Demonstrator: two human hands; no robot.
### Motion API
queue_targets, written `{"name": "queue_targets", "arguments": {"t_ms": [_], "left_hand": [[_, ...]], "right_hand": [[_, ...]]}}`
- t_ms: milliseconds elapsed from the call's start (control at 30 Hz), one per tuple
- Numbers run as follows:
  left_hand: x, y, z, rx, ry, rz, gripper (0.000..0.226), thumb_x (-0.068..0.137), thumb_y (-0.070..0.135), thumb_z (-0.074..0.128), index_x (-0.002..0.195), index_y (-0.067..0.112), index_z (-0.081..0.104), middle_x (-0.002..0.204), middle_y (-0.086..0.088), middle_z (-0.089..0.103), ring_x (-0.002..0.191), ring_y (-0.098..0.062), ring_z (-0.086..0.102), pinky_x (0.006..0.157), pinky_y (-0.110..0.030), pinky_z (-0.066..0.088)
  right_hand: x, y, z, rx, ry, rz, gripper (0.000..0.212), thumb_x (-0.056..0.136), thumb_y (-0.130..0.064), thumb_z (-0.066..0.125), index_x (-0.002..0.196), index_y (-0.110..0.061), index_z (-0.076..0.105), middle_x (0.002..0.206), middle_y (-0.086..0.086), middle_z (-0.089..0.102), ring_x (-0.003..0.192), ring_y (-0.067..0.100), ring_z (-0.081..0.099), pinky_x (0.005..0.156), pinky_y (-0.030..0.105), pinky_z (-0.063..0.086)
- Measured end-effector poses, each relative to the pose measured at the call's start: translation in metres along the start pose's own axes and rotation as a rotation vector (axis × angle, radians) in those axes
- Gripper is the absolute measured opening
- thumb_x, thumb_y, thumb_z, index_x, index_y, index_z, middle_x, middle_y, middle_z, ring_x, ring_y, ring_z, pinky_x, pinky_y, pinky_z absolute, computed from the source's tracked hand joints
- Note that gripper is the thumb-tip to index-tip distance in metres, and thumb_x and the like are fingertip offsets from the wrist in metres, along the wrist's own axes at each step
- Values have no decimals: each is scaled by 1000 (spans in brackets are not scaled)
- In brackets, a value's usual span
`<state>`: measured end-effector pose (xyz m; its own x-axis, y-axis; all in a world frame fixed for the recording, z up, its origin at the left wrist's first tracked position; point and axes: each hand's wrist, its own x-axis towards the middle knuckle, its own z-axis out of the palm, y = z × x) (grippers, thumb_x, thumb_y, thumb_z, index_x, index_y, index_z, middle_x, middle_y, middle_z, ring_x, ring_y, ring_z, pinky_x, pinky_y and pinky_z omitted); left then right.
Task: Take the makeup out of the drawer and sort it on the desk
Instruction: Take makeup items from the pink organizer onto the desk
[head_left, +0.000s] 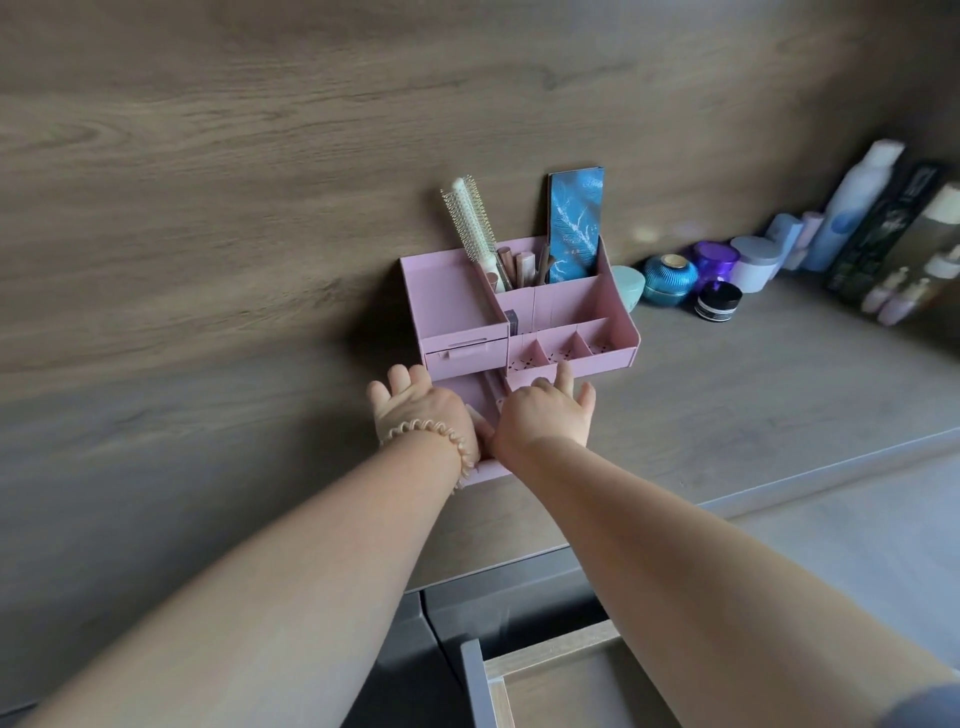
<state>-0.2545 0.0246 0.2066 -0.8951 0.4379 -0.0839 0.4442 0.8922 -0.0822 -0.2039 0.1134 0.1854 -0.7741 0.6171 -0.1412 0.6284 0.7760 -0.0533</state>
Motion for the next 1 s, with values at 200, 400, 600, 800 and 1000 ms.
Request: {"name": "queue_targets", "arguments": {"t_ms": [200, 400, 600, 800, 1000], "left_hand": [[0, 7, -2, -54, -54, 9, 20, 69, 31, 60, 88, 26, 57, 104, 0, 48, 107, -24, 36, 84, -34, 27], [-1, 6, 12, -203, 76, 32, 27, 75, 28, 60, 91, 30, 38, 104, -3, 65, 105, -29, 49, 79, -38, 27], [-30, 20, 1, -522, 439, 177, 29, 75, 11, 63, 103, 18, 56, 96, -13, 67, 94, -38, 58, 80, -42, 43], [-79, 112, -17, -623, 353, 564, 42, 81, 11, 62, 122, 18, 62, 112, -10, 58, 99, -29, 58, 85, -35, 47], [-141, 224, -10, -577, 89, 766, 34, 79, 20, 66, 111, 25, 58, 95, 3, 59, 86, -21, 59, 75, -32, 49]], "right_hand": [[-19, 6, 8, 256, 263, 23, 54, 84, -64, 42, 101, -19, 67, 125, 4, 53, 138, 28, 20, 108, 45, 14], [-35, 25, 8, 521, 506, 47, 19, 69, -38, 65, 76, -21, 68, 89, 0, 65, 114, 27, 48, 101, 41, 21], [-83, 85, 5, 677, 620, -4, 12, 70, -33, 64, 73, -22, 60, 66, -9, 61, 81, 22, 57, 105, 45, 26], [-128, 177, 17, 677, 777, 56, 10, 70, -25, 70, 78, -24, 64, 73, -23, 62, 84, 15, 59, 96, 46, 37], [-172, 291, 31, 666, 851, 322, 10, 74, -29, 70, 81, -26, 64, 79, -17, 64, 95, 13, 58, 94, 31, 30]]}}
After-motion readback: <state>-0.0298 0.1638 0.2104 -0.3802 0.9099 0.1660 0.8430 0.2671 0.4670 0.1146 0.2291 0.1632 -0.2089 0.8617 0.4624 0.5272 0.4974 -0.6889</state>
